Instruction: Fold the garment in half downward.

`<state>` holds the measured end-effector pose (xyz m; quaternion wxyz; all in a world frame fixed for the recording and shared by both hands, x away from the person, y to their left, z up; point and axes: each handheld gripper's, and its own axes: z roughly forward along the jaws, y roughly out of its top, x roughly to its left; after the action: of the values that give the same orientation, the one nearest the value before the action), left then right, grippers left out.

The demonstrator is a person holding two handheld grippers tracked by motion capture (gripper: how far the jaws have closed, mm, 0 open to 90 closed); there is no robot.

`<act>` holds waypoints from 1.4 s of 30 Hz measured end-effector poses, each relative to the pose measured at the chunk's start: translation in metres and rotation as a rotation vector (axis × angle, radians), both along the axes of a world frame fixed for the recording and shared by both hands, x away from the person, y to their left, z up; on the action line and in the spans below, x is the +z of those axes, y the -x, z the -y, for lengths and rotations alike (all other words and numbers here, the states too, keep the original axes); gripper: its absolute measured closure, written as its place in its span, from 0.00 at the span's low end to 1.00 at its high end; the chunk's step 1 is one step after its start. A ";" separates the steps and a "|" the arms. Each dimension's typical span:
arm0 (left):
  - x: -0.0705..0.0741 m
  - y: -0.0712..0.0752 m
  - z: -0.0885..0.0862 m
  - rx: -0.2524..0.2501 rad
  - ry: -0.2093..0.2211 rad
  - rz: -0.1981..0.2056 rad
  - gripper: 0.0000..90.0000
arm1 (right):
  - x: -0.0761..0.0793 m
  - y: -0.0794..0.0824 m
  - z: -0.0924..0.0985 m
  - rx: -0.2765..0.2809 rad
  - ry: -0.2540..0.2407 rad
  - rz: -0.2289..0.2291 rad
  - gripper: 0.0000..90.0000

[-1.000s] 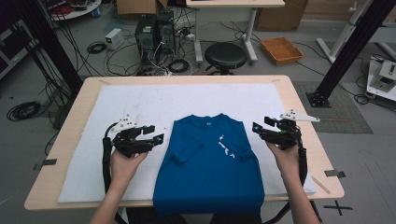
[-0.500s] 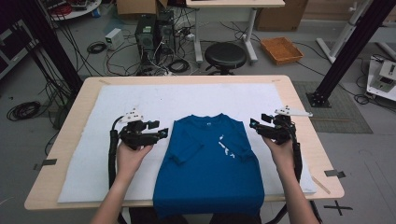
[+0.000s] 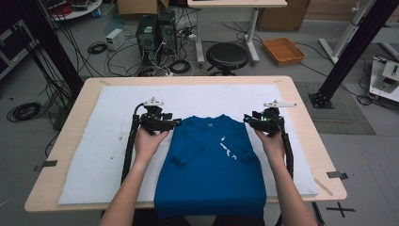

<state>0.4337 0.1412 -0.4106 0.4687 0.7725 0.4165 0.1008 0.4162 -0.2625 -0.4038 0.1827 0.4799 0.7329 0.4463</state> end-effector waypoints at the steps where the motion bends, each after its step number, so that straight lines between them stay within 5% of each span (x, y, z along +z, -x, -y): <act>1: 0.000 -0.004 0.002 -0.003 -0.002 -0.012 0.50 | -0.001 -0.004 -0.003 -0.002 0.007 -0.012 0.61; 7: -0.004 -0.021 0.016 -0.010 -0.026 -0.044 0.52 | -0.010 -0.023 -0.018 0.021 0.068 -0.049 0.66; 12: -0.014 -0.033 0.024 -0.010 -0.086 -0.088 0.57 | -0.020 -0.037 -0.031 0.027 0.142 -0.114 0.71; 18: -0.025 -0.040 0.025 0.015 -0.099 -0.112 0.64 | -0.025 -0.045 -0.045 0.045 0.222 -0.139 0.75; 23: -0.030 -0.040 0.029 0.007 -0.155 -0.120 0.70 | -0.034 -0.049 -0.048 0.044 0.247 -0.193 0.76; 29: -0.028 -0.040 0.026 0.026 -0.189 -0.107 0.96 | -0.032 -0.048 -0.048 0.057 0.281 -0.174 0.97; 32: -0.026 -0.039 0.026 0.028 -0.172 -0.087 0.96 | -0.030 -0.048 -0.046 0.050 0.249 -0.164 0.97; 35: -0.022 -0.039 0.029 0.032 -0.144 -0.064 0.79 | -0.027 -0.048 -0.043 0.038 0.205 -0.138 0.88; 42: -0.029 -0.040 0.039 0.018 -0.203 -0.092 0.79 | -0.036 -0.051 -0.047 0.047 0.233 -0.178 0.84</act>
<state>0.4741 0.1022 -0.4394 0.3676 0.8161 0.4319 0.1110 0.4677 -0.2151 -0.4393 0.1607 0.4758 0.8041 0.3181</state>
